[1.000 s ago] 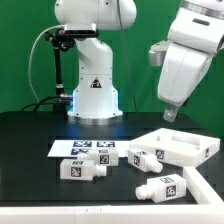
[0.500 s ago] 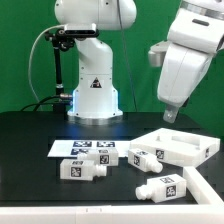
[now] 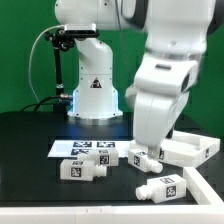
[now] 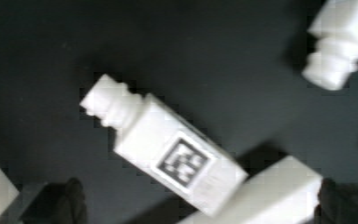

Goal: Assemble one leg

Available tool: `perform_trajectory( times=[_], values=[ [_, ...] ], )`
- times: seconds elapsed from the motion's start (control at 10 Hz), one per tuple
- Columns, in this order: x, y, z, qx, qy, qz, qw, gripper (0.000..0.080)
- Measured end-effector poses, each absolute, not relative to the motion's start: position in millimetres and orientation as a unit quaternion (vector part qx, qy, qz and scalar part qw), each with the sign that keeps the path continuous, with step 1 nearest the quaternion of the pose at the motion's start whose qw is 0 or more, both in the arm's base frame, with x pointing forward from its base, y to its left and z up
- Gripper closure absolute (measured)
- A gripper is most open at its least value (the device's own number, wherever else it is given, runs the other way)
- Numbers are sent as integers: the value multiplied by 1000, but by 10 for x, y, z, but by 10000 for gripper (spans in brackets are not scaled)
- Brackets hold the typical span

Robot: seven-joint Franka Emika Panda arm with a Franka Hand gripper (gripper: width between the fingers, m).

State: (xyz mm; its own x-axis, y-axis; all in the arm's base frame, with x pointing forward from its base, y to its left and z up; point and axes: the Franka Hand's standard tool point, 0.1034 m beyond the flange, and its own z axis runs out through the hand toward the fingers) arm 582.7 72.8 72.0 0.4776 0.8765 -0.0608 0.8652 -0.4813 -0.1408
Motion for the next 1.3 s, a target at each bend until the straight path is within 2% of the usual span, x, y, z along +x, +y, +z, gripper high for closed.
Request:
perform_trajectory(
  times=[0.2, 0.8, 1.0, 1.2, 1.3],
  values=[
    [5954, 685, 579, -860, -509, 31, 37, 150],
    [6007, 670, 572, -857, -515, 15, 29, 150],
    [5965, 721, 440, -837, -546, -30, 12, 150],
    [5921, 755, 337, -818, -573, -48, 4, 150],
    [5871, 784, 305, -820, -570, -46, 6, 150]
  ],
)
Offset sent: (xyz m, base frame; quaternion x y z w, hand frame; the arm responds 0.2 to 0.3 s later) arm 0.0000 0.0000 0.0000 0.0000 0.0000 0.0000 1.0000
